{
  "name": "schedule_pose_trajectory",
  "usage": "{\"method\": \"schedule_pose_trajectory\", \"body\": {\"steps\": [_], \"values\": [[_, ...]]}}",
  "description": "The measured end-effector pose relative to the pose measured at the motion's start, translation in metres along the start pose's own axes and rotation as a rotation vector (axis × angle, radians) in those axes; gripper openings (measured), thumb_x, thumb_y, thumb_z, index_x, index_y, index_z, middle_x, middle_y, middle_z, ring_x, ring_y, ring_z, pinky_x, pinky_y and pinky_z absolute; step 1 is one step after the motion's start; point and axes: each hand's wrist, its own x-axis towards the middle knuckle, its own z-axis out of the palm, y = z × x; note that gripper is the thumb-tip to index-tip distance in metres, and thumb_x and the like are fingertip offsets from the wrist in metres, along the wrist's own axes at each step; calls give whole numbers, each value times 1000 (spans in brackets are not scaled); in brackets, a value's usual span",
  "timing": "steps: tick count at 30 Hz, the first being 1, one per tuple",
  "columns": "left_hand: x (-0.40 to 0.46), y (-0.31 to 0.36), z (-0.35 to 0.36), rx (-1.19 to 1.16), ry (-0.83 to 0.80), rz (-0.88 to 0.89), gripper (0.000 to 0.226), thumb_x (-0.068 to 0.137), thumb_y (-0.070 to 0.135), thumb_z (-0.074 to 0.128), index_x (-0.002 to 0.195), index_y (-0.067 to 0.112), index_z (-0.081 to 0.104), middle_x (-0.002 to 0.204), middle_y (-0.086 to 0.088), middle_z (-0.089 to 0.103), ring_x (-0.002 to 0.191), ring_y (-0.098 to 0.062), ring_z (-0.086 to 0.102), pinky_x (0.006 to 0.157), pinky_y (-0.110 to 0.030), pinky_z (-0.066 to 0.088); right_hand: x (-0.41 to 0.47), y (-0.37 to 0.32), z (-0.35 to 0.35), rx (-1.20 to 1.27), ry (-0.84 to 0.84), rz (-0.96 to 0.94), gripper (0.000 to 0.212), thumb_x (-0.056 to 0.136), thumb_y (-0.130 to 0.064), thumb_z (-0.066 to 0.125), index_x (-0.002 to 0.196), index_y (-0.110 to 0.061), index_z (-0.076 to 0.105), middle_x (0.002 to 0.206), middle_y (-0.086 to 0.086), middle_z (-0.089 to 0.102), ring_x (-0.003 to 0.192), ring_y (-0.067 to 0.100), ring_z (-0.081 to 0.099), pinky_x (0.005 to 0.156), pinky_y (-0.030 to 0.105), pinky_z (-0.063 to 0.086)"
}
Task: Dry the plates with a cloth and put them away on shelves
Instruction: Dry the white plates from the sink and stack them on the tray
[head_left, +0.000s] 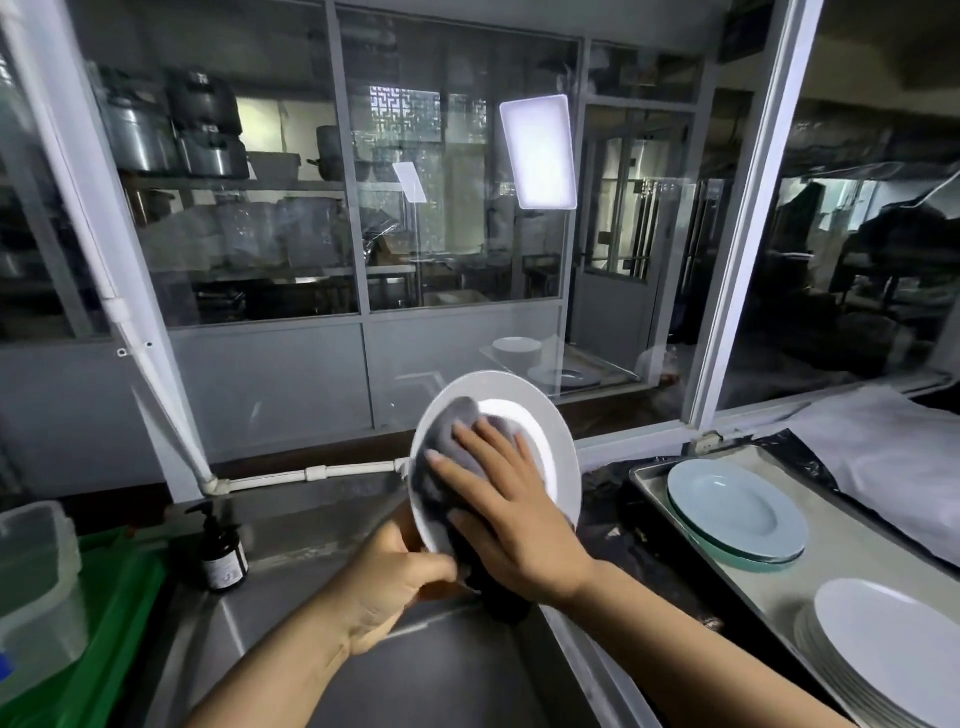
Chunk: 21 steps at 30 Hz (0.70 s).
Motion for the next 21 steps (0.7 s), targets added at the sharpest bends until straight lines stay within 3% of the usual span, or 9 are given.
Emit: {"method": "schedule_pose_trajectory", "body": {"steps": [3, 6, 10, 13, 18, 21], "values": [[0, -1, 4, -49, -23, -29, 47, 68, -29, 58, 111, -10, 60, 93, -27, 71, 80, -32, 71, 64, -37, 58, 24, -2, -3, -119, 15, -97, 43, 101, -36, 41, 144, -31, 45, 155, 5, 36, 147, 29, 25, 116, 58, 15], [-2, -4, -1, -63, 28, -40, 57, 60, -13, 63, 116, -7, 58, 96, -24, 72, 80, -31, 72, 62, -36, 59, 38, 18, -6, -196, 66, 18, 45, 99, -39, 42, 143, -32, 45, 155, 3, 37, 146, 29, 26, 114, 59, 21], [-10, -7, -8, 22, 49, -72, 58, 59, -5, 69, 116, 0, 58, 102, -23, 71, 95, -42, 68, 86, -58, 54, 30, 42, -8, -201, 127, 301, 47, 101, -43, 33, 148, -36, 35, 158, 1, 31, 148, 25, 21, 112, 63, 23], [-13, -7, -9, 41, 64, -81, 57, 59, -4, 70, 114, 5, 59, 103, -22, 71, 99, -41, 67, 92, -62, 49, 26, 37, 0, -130, 152, 384, 48, 101, -43, 29, 148, -34, 35, 159, 2, 29, 149, 24, 18, 114, 63, 17], [-12, -1, -8, -26, 43, -48, 57, 60, -7, 70, 117, -1, 60, 105, -25, 70, 98, -39, 68, 84, -49, 57, 33, 2, 1, 1, 33, 178, 49, 101, -39, 34, 149, -34, 33, 160, 1, 25, 150, 24, 13, 118, 58, 12], [-10, 3, -13, -106, 92, 18, 58, 61, -14, 66, 118, -3, 61, 103, -27, 69, 91, -35, 68, 79, -49, 58, 16, -14, 5, 55, -80, 23, 51, 97, -32, 43, 148, -30, 37, 160, 1, 26, 150, 22, 14, 119, 54, 9]]}}
